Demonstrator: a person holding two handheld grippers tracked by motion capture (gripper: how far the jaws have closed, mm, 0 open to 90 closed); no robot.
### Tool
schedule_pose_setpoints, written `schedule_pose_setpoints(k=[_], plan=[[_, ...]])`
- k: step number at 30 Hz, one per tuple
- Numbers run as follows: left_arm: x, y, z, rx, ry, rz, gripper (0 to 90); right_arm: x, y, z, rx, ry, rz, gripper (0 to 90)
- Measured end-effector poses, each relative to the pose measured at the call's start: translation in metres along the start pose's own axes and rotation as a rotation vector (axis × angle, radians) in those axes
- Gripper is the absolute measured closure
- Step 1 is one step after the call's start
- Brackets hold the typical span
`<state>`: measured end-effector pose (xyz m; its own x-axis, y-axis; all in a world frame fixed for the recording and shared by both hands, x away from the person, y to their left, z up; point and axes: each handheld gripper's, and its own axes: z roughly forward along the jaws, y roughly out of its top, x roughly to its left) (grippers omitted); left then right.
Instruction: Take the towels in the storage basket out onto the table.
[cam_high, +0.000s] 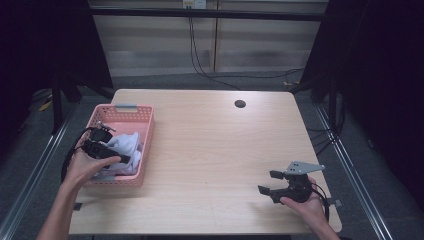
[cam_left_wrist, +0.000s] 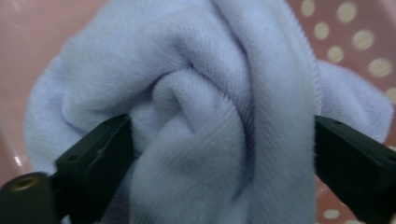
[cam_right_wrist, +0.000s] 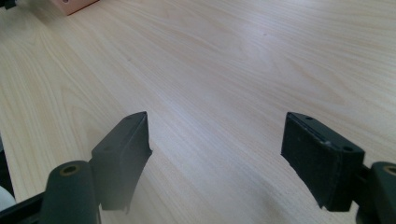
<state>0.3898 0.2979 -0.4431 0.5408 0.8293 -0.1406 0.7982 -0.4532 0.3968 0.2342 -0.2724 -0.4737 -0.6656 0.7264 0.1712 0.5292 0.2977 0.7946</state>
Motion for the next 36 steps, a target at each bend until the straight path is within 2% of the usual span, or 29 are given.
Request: schedule_pose_setpoints(k=[2, 4, 5, 6, 8, 11, 13, 14, 15, 17, 21, 23, 32, 33, 34, 35, 36], plan=[[0.001, 0.001, 0.005, 0.038, 0.0, -0.009, 1.9, 0.0, 0.0, 0.001, 0.005, 0.001, 0.002, 23.1], [-0.001, 0.003, 0.008, 0.053, 0.015, 0.009, 0.0, 0.0, 0.0, 0.002, 0.01, 0.003, 0.002, 23.1], [-0.001, 0.008, 0.012, 0.094, 0.017, 0.026, 0.0, 0.0, 0.0, 0.003, 0.011, 0.005, 0.0, 23.1], [-0.001, 0.009, 0.014, 0.1, 0.016, 0.012, 0.0, 0.0, 0.0, 0.003, 0.013, 0.009, 0.0, 23.1], [-0.001, 0.011, 0.015, 0.114, 0.011, 0.008, 0.0, 0.0, 0.0, 0.003, 0.016, 0.009, 0.0, 23.1], [-0.002, 0.013, 0.02, 0.133, 0.018, 0.016, 0.0, 0.001, 0.0, 0.003, 0.017, 0.013, -0.004, 23.5], [-0.003, 0.015, 0.022, 0.163, 0.019, 0.024, 0.0, 0.0, -0.001, 0.004, 0.023, 0.014, -0.003, 25.1], [-0.005, 0.016, 0.024, 0.166, 0.03, 0.018, 0.0, 0.0, -0.001, 0.004, 0.027, 0.013, -0.006, 25.1], [-0.006, 0.017, 0.025, 0.191, 0.039, 0.032, 0.0, 0.0, -0.001, 0.004, 0.027, 0.013, -0.006, 25.1], [-0.007, 0.02, 0.031, 0.202, 0.07, 0.023, 0.0, 0.002, -0.001, 0.004, 0.03, 0.019, -0.007, 25.3], [-0.008, 0.025, 0.034, 0.244, 0.09, 0.011, 2.4, 0.004, -0.002, 0.005, 0.048, 0.018, -0.021, 25.5], [-0.007, 0.025, 0.034, 0.241, 0.091, 0.007, 5.9, 0.004, -0.003, 0.006, 0.061, 0.019, -0.027, 25.6], [-0.007, 0.027, 0.03, 0.238, 0.097, -0.007, 19.3, 0.002, -0.002, 0.006, 0.055, 0.017, -0.021, 25.9], [-0.005, 0.025, 0.027, 0.22, 0.087, -0.001, 26.8, 0.002, -0.002, 0.006, 0.061, 0.019, -0.02, 25.9], [-0.004, 0.024, 0.025, 0.206, 0.089, -0.021, 30.4, 0.002, -0.002, 0.006, 0.06, 0.018, -0.02, 25.9], [-0.004, 0.024, 0.025, 0.206, 0.089, -0.021, 35.0, 0.002, -0.002, 0.006, 0.06, 0.018, -0.02, 25.9], [-0.003, 0.023, 0.024, 0.194, 0.089, -0.029, 35.0, 0.002, -0.002, 0.006, 0.059, 0.018, -0.019, 25.8]])
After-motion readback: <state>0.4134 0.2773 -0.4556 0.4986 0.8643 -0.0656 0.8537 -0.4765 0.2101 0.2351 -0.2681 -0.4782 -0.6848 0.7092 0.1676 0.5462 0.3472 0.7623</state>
